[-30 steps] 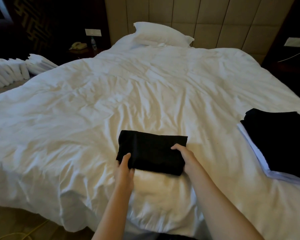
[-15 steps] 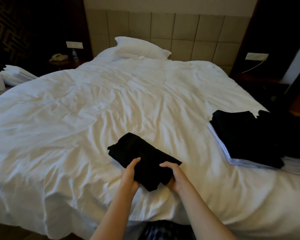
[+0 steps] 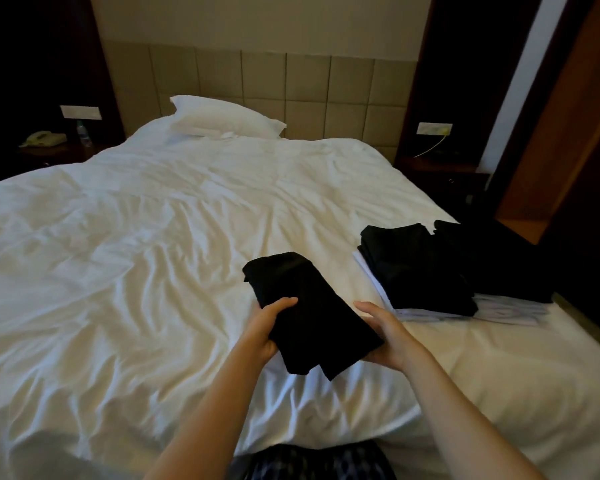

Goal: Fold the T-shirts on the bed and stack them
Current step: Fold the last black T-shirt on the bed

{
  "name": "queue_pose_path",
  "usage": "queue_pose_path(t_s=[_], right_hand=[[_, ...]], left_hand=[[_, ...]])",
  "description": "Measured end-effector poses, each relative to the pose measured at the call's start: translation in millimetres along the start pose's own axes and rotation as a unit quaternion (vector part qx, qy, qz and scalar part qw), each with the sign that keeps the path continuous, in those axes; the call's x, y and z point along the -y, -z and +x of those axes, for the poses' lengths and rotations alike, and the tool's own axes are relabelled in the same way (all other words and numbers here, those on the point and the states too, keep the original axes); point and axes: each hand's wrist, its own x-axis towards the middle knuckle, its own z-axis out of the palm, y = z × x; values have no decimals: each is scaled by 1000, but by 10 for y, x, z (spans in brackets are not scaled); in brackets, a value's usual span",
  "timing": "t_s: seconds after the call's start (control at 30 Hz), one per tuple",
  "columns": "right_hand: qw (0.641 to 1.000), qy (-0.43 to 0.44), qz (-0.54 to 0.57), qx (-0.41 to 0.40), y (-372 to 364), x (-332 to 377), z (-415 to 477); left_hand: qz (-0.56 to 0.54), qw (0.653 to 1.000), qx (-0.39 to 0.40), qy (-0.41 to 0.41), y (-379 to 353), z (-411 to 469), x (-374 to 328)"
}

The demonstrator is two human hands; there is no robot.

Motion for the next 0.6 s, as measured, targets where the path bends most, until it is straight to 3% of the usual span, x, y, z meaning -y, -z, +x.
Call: queue_pose_path(t_s=[0.17, 0.6], right_hand=[[994, 52, -81, -47, 294, 265, -170], [963, 178, -57, -196, 1123, 1229, -140]], left_hand=[[43, 998, 46, 32, -498, 135, 35], [152, 973, 162, 70, -1896, 1021, -269]])
